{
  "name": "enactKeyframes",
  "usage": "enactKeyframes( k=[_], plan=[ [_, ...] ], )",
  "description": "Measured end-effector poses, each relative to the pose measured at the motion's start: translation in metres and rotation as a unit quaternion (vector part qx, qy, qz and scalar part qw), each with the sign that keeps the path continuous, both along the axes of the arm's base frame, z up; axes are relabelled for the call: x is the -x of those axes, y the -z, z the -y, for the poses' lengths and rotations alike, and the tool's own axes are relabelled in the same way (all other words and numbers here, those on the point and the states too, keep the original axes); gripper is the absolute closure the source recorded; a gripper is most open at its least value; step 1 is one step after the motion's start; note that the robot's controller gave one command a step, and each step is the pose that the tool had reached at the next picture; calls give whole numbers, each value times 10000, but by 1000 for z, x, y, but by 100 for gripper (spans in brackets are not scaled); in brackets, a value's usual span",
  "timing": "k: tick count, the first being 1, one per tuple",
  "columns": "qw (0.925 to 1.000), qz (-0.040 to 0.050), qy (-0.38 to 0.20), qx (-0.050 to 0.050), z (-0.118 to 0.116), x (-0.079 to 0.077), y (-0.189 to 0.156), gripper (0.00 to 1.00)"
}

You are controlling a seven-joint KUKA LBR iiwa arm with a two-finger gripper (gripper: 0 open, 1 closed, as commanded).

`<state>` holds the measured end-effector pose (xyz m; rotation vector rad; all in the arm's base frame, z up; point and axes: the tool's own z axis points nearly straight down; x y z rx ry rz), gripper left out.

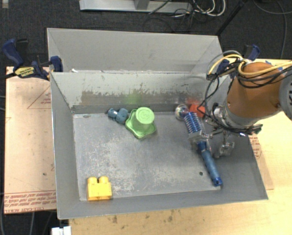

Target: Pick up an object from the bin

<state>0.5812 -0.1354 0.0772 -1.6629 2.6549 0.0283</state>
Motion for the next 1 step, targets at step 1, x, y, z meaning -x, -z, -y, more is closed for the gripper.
enactKeyframes(
  k=[1],
  plan=[
    [10000, 9, 1, 45, 5, 1, 0, 100]
  ],
)
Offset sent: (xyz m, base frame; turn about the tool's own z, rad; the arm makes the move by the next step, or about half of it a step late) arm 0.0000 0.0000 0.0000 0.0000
